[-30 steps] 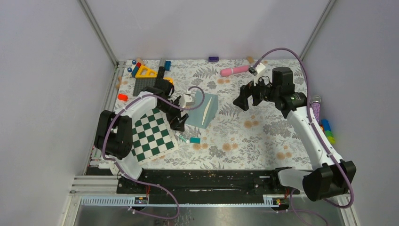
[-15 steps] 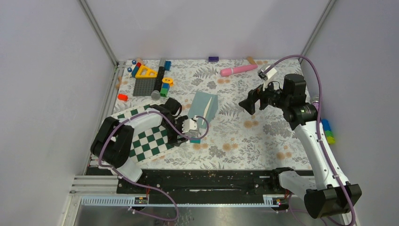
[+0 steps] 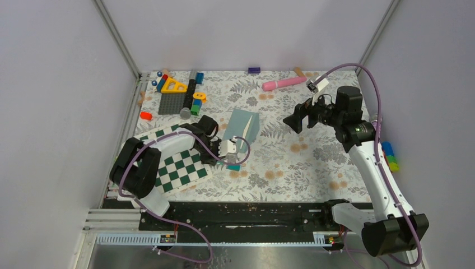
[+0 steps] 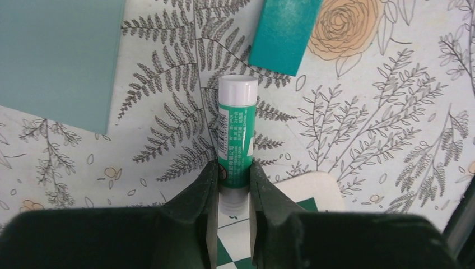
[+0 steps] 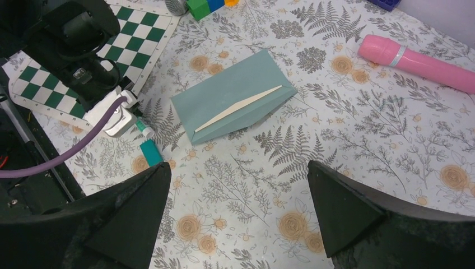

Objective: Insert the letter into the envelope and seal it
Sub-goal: Pick up the solid glue from the center of the board, then adjust the solid glue.

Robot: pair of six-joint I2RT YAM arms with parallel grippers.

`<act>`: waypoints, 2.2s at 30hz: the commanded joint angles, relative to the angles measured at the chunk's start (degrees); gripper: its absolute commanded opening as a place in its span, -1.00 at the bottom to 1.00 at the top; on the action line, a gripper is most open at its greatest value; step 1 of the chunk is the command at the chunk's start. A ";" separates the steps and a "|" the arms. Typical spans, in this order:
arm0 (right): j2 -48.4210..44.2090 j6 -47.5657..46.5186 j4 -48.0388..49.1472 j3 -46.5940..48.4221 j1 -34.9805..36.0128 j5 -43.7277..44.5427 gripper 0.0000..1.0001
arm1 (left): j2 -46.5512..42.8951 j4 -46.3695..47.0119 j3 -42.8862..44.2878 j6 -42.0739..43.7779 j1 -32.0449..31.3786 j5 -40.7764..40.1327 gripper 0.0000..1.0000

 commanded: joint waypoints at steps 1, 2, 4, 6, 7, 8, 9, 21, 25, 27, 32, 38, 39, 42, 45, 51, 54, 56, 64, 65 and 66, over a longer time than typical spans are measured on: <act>1.79 3.81 4.96 0.95 -0.23 -2.54 0.99 | -1.53 -3.71 4.20 -0.32 -0.18 0.93 -1.00; 1.65 4.27 6.52 -0.29 -0.21 -4.60 0.99 | -1.97 -4.79 5.47 -1.07 -0.18 1.26 -1.00; 1.08 5.28 10.38 -3.29 -0.22 -8.31 0.99 | -3.89 -6.67 7.65 -2.32 0.02 2.99 -1.00; 1.43 6.29 13.43 -5.06 -0.18 -10.51 0.99 | -6.08 -8.67 10.19 -3.22 0.16 5.99 -1.00; 2.04 6.95 14.69 -4.96 -0.22 -11.07 0.99 | -6.85 -9.77 11.65 -3.67 0.19 7.60 -1.00; 2.92 8.04 15.78 -4.61 -0.18 -11.45 0.99 | -7.34 -10.65 13.47 -4.50 0.17 9.22 -1.00; 4.13 9.84 16.97 -4.01 -0.19 -11.95 0.99 | -7.54 -11.51 15.45 -5.87 0.17 11.20 -1.00; 22.97 37.71 29.82 -3.76 2.58 -24.34 0.95 | -5.71 -2.84 26.82 -27.74 -7.33 13.62 -1.00; 25.05 37.37 26.70 -2.09 4.48 -25.29 0.88 | -4.01 -0.88 27.76 -32.51 -9.40 6.96 -1.00; 25.42 38.45 27.40 -2.52 5.18 -25.68 0.86 | -3.37 0.76 27.61 -34.55 -9.66 5.03 -1.00; 26.11 38.54 27.95 -3.32 7.11 -25.48 0.79 | -1.12 0.90 28.19 -35.42 -10.59 3.23 -1.00; 27.32 34.83 23.73 -2.96 8.31 -23.63 0.70 | -0.67 1.96 28.29 -36.91 -10.88 2.79 -1.00; 27.74 34.34 22.88 -2.70 8.52 -23.55 0.67 | -0.68 2.00 28.29 -37.16 -10.90 2.87 -1.00; 28.73 34.20 22.40 -2.36 9.07 -23.62 0.59 | -0.80 2.65 28.09 -37.58 -11.06 2.53 -1.00; 29.28 33.77 22.11 -2.27 10.08 -23.90 0.55 | -1.32 3.37 27.55 -37.83 -11.08 1.67 -1.00; 31.92 34.28 22.47 -1.26 11.84 -25.07 0.32 | -1.67 3.85 27.13 -38.28 -11.07 2.42 -1.00; 33.45 35.85 23.39 -0.44 11.99 -26.05 0.06 | -2.02 3.93 26.83 -37.98 -11.38 2.65 -1.00; 33.91 36.40 24.04 -0.26 11.99 -26.41 -0.01 | -2.34 3.93 26.50 -37.37 -11.71 2.90 -1.00; 34.13 36.68 24.83 -0.03 11.86 -27.08 0.10 | -3.25 3.93 25.07 -35.19 -13.09 1.99 -1.00; 34.13 36.79 24.91 0.07 11.86 -27.09 0.10 | -3.27 3.93 24.99 -35.00 -13.17 1.94 -1.00; 34.18 36.79 24.86 0.06 11.89 -26.87 0.10 | -3.29 3.91 24.95 -34.89 -13.23 1.62 -1.00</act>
